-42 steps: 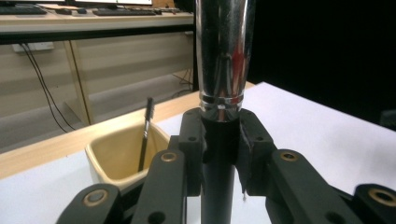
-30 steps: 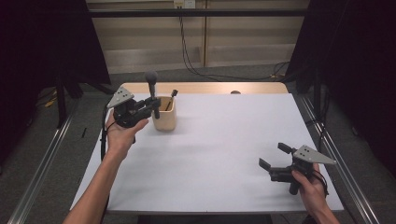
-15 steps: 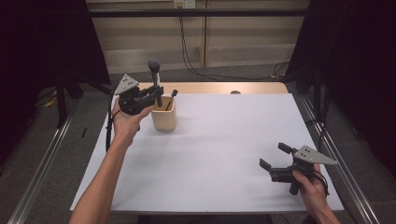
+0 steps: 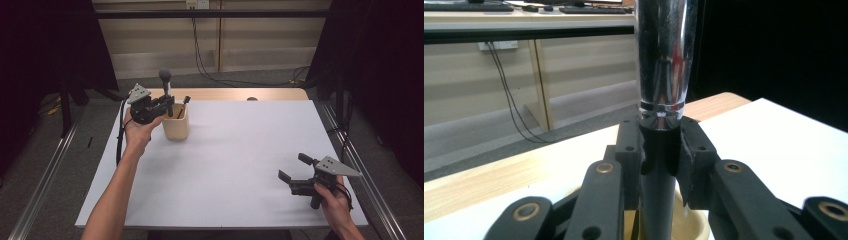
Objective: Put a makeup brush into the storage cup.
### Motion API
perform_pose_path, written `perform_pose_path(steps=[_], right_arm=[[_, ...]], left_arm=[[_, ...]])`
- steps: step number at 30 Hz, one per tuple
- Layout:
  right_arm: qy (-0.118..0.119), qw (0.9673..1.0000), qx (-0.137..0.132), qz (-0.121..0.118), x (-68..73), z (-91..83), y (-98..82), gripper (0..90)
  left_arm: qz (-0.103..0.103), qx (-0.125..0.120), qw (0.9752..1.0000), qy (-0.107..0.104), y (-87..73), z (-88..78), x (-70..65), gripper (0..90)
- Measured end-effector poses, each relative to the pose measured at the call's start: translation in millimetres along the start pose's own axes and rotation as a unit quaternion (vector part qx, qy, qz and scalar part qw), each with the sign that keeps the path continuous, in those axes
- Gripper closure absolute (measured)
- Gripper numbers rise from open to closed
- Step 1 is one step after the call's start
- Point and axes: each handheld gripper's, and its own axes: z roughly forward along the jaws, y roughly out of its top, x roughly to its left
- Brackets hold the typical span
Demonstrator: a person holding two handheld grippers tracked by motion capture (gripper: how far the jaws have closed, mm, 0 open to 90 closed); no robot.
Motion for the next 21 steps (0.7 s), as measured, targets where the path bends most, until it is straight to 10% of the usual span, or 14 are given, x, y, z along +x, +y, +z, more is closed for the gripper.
perform_pose_path(steps=[21], right_arm=[[0.001, 1.0000, 0.000, 0.001, 0.2, 0.8, -0.6, 0.3]], left_arm=[[0.017, 0.033, 0.9993, 0.002, -27.2, 13.3, 0.6, 74.6]])
